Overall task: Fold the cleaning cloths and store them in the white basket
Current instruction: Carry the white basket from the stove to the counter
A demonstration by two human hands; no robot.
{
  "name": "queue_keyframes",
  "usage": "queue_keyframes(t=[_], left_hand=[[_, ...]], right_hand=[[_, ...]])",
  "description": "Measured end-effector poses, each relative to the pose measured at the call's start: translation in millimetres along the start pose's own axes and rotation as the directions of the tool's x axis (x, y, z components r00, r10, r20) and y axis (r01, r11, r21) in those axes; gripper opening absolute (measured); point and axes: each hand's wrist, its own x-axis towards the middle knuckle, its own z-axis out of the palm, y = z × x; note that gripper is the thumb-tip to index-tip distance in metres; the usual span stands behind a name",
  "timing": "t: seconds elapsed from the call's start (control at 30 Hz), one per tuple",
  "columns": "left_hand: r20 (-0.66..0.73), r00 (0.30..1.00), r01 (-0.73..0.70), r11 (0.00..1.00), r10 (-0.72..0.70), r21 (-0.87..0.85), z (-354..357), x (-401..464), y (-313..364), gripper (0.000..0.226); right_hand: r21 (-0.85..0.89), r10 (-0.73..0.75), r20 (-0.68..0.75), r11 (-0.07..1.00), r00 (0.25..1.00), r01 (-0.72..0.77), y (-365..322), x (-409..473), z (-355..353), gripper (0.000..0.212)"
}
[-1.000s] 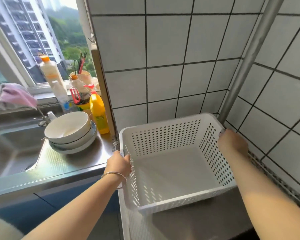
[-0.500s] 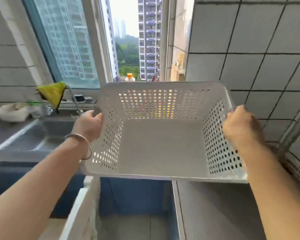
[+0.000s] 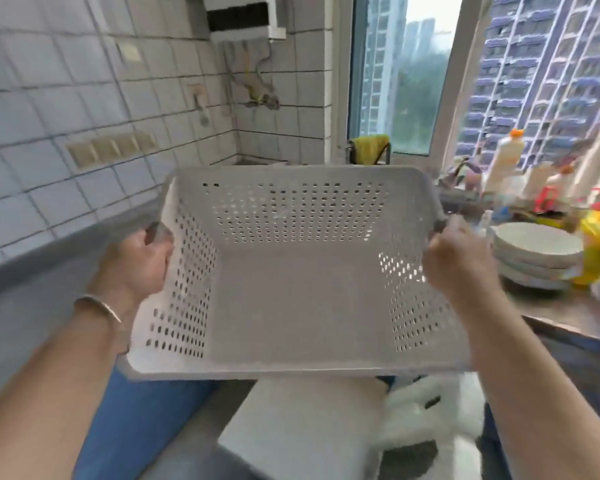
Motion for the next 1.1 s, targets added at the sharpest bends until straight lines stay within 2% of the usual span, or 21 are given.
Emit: queue_keyframes(t=[0.13, 0.27, 0.33, 0.4, 0.5, 0.67, 0.77, 0.93, 1.03, 1.1], left_hand=[[-0.075, 0.992, 0.111, 0.989, -0.104, 0.098, -91.1, 20.3, -78.4, 0.054], [-0.175, 0.967, 0.206, 0.974, -0.187, 0.098, -148.9, 26.9, -131.7, 0.033], [-0.221, 0.952, 0.248, 0.958, -0.213, 0.146, -170.6, 35.8, -158.1, 0.027], [-0.237, 0.943, 0.287, 0.93, -0.232, 0.23, -181.9, 47.7, -186.0, 0.013], [-0.24, 0.91, 0.398, 0.875, -0.339, 0.274, -206.0, 77.7, -235.9, 0.015], [-0.277, 0.822, 0.559, 0.798, -0.497, 0.226, -247.6, 140.2, -291.5, 0.013], [-0.306, 0.805, 0.579, 0.784, -0.508, 0.225, -271.3, 187.3, -309.2, 0.013], [-0.35, 0.769, 0.62, 0.758, -0.535, 0.203, -305.8, 254.6, -336.3, 0.011], [-0.315, 0.76, 0.63, 0.765, -0.569, 0.136, -322.9, 297.1, -358.2, 0.013], [-0.296, 0.752, 0.638, 0.763, -0.588, 0.106, -331.2, 325.9, -371.7, 0.011]], right_hand=[[0.059, -0.061, 0.139, 0.997, 0.988, 0.054, -76.1, -34.2, 82.7, 0.018], [0.07, -0.176, 0.241, 0.984, 0.954, 0.164, -141.2, -48.6, 161.6, 0.018], [0.071, -0.207, 0.299, 0.978, 0.932, 0.195, -172.8, -51.4, 208.9, 0.015], [0.056, -0.212, 0.357, 0.977, 0.91, 0.205, -194.9, -51.5, 248.6, 0.02], [0.04, -0.282, 0.44, 0.955, 0.853, 0.295, -243.2, -49.1, 322.8, 0.027], [0.029, -0.358, 0.57, 0.909, 0.74, 0.417, -332.4, -27.2, 434.5, 0.034], [0.045, -0.351, 0.622, 0.908, 0.7, 0.416, -387.6, -12.3, 488.5, 0.038], [0.035, -0.396, 0.649, 0.868, 0.65, 0.494, -468.6, 4.5, 555.6, 0.03], [0.035, -0.448, 0.659, 0.821, 0.604, 0.57, -514.4, 17.7, 596.8, 0.03], [0.035, -0.444, 0.667, 0.821, 0.598, 0.571, -536.3, 25.9, 625.6, 0.028]])
